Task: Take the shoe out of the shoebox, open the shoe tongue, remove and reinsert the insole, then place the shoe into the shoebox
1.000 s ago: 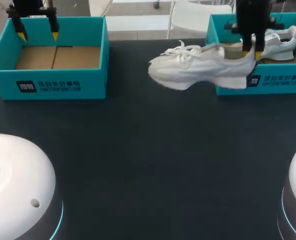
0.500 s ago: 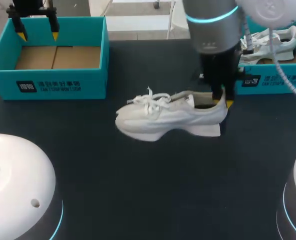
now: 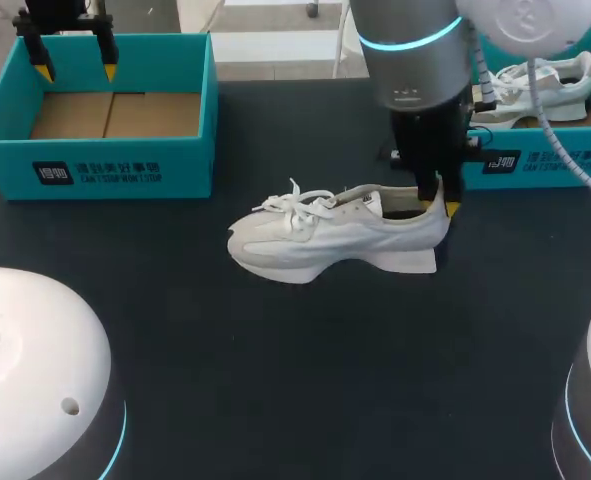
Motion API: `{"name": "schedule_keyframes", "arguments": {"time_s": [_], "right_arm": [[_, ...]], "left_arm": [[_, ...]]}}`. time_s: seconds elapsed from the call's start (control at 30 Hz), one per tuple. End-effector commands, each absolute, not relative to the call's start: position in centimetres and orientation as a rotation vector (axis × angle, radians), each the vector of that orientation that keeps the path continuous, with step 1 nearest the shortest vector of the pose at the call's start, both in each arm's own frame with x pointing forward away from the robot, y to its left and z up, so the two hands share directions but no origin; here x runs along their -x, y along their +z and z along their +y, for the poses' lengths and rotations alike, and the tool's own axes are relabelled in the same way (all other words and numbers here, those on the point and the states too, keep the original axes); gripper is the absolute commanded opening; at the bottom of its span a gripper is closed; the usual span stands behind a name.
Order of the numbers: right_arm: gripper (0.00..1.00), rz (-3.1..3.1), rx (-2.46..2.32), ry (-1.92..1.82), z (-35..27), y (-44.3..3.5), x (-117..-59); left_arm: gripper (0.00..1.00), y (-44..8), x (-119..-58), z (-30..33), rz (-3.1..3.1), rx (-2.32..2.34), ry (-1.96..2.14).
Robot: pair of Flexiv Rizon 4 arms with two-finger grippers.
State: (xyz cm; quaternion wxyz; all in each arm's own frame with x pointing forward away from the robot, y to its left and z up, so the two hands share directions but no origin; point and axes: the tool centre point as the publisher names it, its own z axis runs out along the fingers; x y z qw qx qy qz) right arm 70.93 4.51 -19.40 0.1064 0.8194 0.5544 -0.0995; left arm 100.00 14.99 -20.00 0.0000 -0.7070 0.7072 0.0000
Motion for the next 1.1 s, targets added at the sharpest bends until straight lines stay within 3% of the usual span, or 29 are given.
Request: {"name": "schedule_keyframes", "arguments": {"time_s": [0.03,0.47,1.0,1.03,1.07,1.1], "right_arm": [[0.0,1.657,-2.437,-0.256,6.5,-22.5,-71.4],[0.0,1.707,-2.425,-0.219,9.1,-31.6,-71.9],[0.0,1.64,-2.438,-0.282,9.6,-36.7,-72.7],[0.29,1.64,-2.441,-0.284,9.6,-36.8,-72.7],[0.69,1.634,-2.448,-0.291,9.5,-36.7,-72.7],[1.0,1.627,-2.454,-0.28,9.5,-36.1,-72.5]], "left_arm": [[1.0,-20.0,-100.0,15.0,2.222,2.221,0.0],[1.0,-20.0,-100.0,15.0,2.222,2.221,0.0],[1.0,-20.0,-100.0,15.0,2.222,2.221,0.0],[1.0,-20.0,-100.0,15.0,2.222,2.221,0.0],[1.0,-20.0,-100.0,15.0,2.222,2.221,0.0],[1.0,-20.0,-100.0,15.0,2.222,2.221,0.0]]}}
